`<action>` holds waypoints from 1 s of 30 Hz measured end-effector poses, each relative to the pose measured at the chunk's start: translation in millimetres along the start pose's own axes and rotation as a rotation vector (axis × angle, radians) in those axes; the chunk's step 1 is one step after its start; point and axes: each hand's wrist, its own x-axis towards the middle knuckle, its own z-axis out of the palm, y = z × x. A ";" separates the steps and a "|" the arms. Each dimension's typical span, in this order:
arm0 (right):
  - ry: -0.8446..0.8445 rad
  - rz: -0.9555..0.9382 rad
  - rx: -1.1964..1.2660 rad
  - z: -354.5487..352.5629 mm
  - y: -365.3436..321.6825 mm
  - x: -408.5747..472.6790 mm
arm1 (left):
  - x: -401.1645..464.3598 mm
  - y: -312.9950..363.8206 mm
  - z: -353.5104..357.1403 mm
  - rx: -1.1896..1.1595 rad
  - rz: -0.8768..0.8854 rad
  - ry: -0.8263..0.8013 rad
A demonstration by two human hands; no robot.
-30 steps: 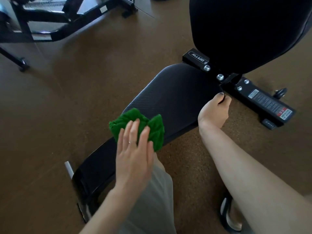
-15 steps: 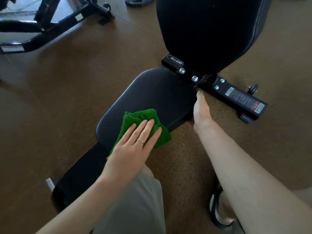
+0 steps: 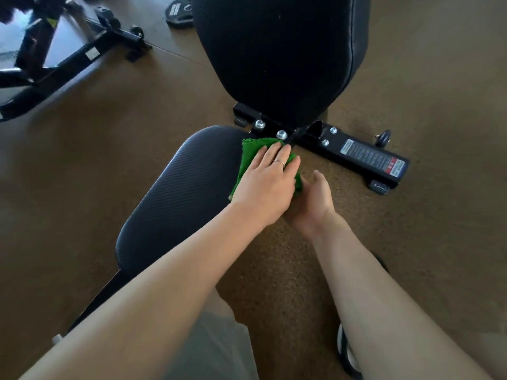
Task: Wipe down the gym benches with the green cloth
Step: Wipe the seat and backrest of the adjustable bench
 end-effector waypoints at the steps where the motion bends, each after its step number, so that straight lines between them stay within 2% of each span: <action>1: -0.006 0.001 -0.007 -0.1 1.0 0.3 | 2.9 0.1 -1.3 -0.026 -0.006 0.000; 10: 0.152 -0.007 -0.143 16.4 6.7 -11.1 | -105.8 -24.3 -2.9 0.000 0.084 0.015; 20: 0.128 -0.057 -0.222 22.1 7.5 -9.4 | -8.1 -19.1 1.8 -0.194 0.049 0.025; 23: 0.129 -0.056 -0.186 19.2 4.0 -15.3 | 24.2 -16.5 3.1 -0.167 0.024 0.028; 26: 0.140 -0.042 -0.185 19.1 -2.1 -23.3 | 18.2 -11.6 5.8 -0.159 -0.002 0.043; 30: 0.144 -0.033 -0.316 29.8 -7.5 -43.5 | -26.5 -8.6 -1.1 -0.249 -0.037 0.050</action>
